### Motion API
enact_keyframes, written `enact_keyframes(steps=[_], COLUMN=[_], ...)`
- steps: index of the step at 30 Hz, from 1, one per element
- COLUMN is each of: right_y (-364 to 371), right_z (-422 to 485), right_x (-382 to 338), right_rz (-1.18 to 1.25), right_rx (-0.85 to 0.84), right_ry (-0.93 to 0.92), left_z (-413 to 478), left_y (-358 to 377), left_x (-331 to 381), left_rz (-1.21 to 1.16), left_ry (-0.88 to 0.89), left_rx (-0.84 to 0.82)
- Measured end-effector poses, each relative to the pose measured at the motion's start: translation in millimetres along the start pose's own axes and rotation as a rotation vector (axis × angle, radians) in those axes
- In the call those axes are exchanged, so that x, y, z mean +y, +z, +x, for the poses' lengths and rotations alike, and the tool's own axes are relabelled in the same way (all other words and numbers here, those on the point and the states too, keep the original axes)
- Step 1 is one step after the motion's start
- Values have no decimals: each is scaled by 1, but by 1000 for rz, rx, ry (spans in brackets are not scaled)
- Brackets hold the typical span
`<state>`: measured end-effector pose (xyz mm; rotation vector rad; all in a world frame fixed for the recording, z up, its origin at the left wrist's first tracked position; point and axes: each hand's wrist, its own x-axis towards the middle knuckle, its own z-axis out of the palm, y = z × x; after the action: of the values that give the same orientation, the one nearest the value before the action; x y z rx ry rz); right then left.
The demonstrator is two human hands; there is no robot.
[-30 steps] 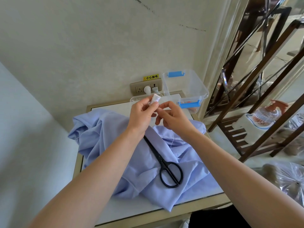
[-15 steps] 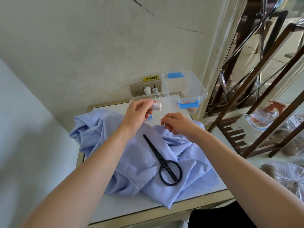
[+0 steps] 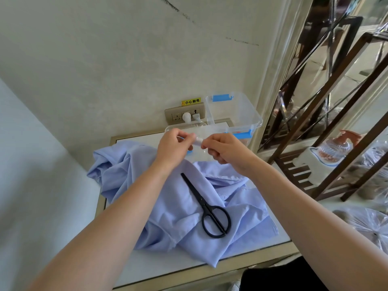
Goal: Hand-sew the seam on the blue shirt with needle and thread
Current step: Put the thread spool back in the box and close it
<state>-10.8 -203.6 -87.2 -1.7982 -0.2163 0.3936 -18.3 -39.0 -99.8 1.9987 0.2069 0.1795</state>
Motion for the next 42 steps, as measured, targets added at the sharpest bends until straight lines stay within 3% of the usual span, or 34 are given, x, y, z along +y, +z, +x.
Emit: enact_keyframes(steps=[3,6,9,11,18,22,27,33,37,40,42], right_y=[0,-3,-10,-14,-10,-9,-14,-29,-48,-63,-68], right_z=[-3,-1,4,6,4,2,5,2,6,14,21], right_x=[4,8,10,8,7,8,14,12,6,7,9], right_rz=[-50,-43,21,56,-8,-10,-23,280,231,107,-3], right_rx=[-113,-115,-58,-30,135,213,312,176,439,637,653], right_ry=[49,127,157,132,-71,-131,-101,-159,-223,-264,-262], left_z=[-2,-4,-7,-9,-1,0,-3,3,16,26,30], left_y=[1,-4,-8,-8,4,11,16,27,40,50,56], left_x=[7,10,8,9,10,10,14,23,37,34,30], left_rz=[-323,-535,-407,-291,14,-60,-142,-314,-387,-122,37], left_ry=[-94,-103,-62,-36,37,58,106,68,-26,59,67], left_rx=[13,-193,-391,-417,-91,-33,-77,-158,-116,-144,-211])
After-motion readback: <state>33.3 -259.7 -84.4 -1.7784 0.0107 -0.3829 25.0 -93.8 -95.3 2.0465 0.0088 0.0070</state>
